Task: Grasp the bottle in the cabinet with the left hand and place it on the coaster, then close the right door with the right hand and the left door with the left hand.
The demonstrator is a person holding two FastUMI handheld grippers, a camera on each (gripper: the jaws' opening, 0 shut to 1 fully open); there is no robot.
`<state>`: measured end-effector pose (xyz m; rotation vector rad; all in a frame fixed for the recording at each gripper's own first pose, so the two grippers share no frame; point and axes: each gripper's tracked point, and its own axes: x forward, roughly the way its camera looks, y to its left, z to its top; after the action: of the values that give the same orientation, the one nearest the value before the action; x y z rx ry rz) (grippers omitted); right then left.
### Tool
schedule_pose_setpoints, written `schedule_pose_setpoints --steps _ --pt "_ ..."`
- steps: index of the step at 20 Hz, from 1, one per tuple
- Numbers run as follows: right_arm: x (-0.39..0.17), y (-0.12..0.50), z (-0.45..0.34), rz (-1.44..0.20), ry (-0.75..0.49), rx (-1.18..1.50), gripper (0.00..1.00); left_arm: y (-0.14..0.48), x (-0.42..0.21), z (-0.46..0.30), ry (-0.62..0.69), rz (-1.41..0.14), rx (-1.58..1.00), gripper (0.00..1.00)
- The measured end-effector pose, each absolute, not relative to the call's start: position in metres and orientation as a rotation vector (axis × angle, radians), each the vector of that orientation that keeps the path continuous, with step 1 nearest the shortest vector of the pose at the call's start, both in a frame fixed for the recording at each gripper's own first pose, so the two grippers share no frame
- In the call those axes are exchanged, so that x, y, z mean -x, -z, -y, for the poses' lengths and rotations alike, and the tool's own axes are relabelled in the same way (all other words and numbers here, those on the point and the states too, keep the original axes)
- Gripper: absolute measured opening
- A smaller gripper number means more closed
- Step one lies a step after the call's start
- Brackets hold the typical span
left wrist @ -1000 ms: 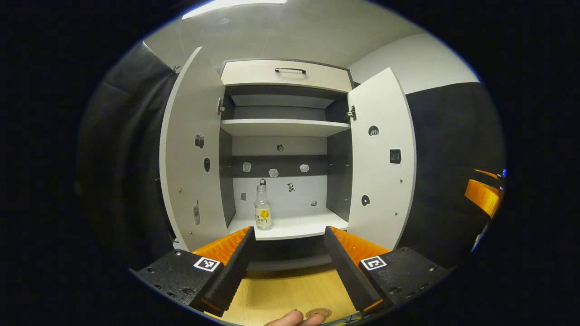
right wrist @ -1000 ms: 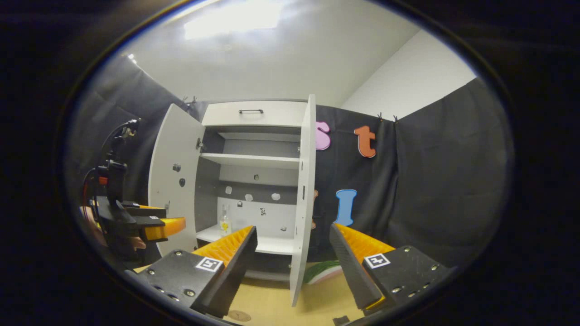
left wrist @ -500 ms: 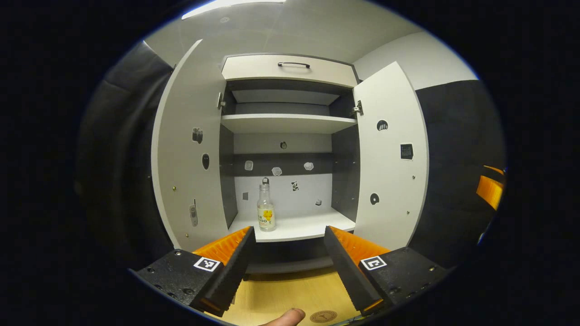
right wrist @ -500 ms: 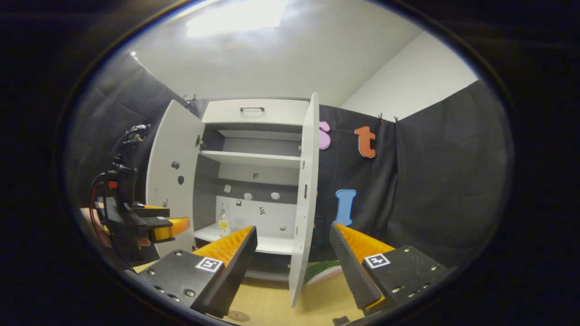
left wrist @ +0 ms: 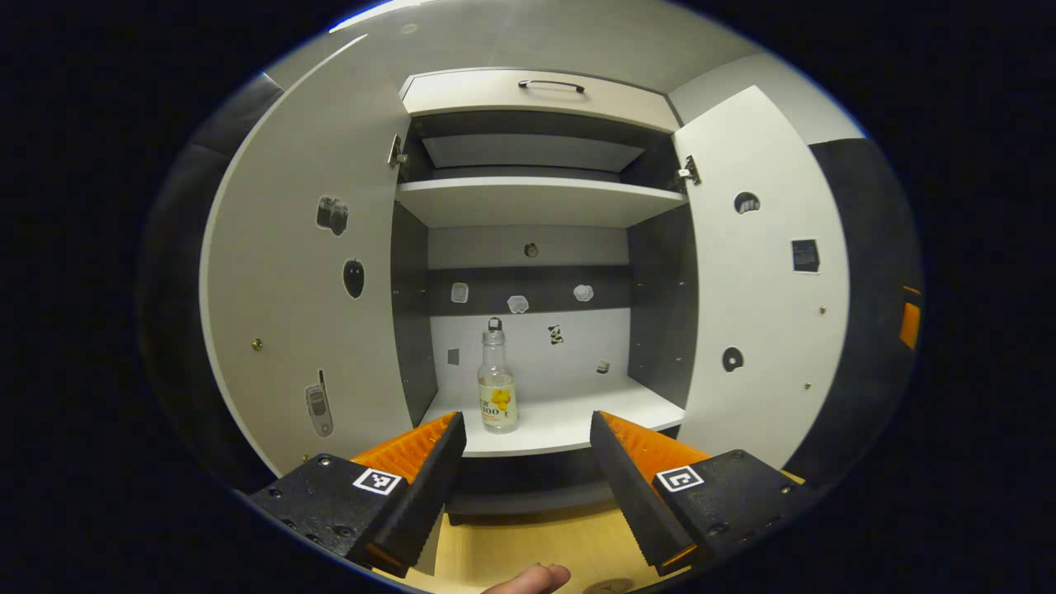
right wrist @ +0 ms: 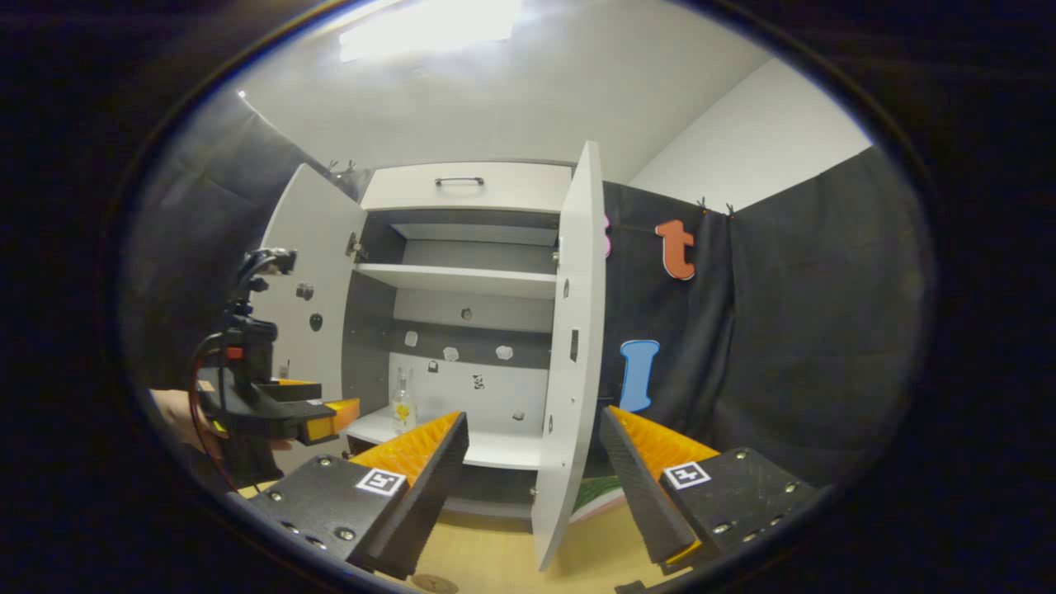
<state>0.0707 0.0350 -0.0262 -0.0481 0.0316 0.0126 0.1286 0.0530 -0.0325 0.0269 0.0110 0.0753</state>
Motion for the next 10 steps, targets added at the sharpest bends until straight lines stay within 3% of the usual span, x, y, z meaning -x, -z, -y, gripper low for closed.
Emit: schedule_pose_setpoints --steps 4,5,9,10 --pt "-0.090 0.041 -0.051 -0.052 -0.041 0.073 0.98 0.056 -0.195 -0.082 -0.147 0.012 -0.059 0.96" --pt "-0.092 0.043 -0.056 -0.047 -0.048 0.073 0.93 0.062 -0.215 -0.087 -0.154 0.019 -0.048 0.96" --pt "-0.100 0.046 -0.073 -0.039 -0.069 0.046 0.98 0.097 -0.290 -0.091 -0.113 -0.006 -0.007 0.97" --pt "-0.100 0.048 -0.075 -0.042 -0.070 0.044 0.93 0.103 -0.306 -0.097 -0.126 -0.010 -0.020 0.96"
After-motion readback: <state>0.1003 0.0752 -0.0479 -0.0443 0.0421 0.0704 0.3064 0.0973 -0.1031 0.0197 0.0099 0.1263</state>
